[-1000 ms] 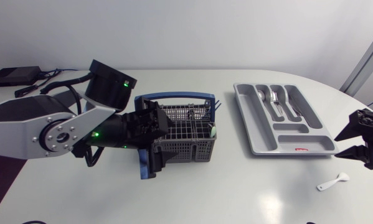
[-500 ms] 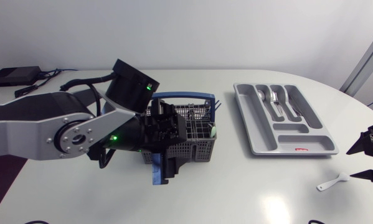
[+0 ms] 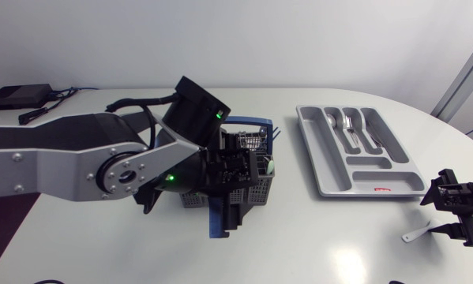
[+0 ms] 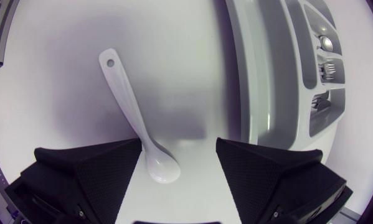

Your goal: Unload the cutlery basket into the drawer organizer.

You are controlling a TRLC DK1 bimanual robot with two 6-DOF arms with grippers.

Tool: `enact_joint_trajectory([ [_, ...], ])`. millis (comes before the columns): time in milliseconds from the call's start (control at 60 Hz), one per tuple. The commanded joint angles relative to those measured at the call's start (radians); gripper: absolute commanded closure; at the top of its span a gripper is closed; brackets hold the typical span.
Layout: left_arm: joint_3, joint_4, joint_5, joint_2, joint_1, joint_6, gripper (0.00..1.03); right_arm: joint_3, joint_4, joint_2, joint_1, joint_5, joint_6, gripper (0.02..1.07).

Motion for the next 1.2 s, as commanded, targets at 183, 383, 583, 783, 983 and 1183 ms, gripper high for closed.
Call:
enact_joint_trajectory([
  [183,0.038,-0.01,-0.009,0.034,-0.018,-0.042,0.06,-0.049,0.015,0.028,0.026,0.029,-0.052,0.65],
  [383,0.029,-0.007,-0.009,0.034,-0.024,-0.043,0.06,-0.087,0.01,0.007,0.037,0.059,-0.053,0.92],
  [583,0.023,-0.007,-0.009,0.032,-0.028,-0.04,0.06,-0.085,-0.056,-0.044,0.04,0.058,-0.052,0.94],
  [783,0.025,0.009,-0.009,0.031,-0.03,-0.04,0.06,-0.059,-0.189,-0.14,0.044,-0.013,-0.05,0.94],
  [983,0.018,0.038,-0.008,0.034,-0.042,-0.025,0.06,-0.027,-0.32,-0.202,0.052,-0.094,-0.046,0.94],
  [1183,0.041,0.082,0.018,0.052,-0.073,0.009,0.05,-0.016,-0.409,-0.251,0.138,-0.178,0.002,0.94],
])
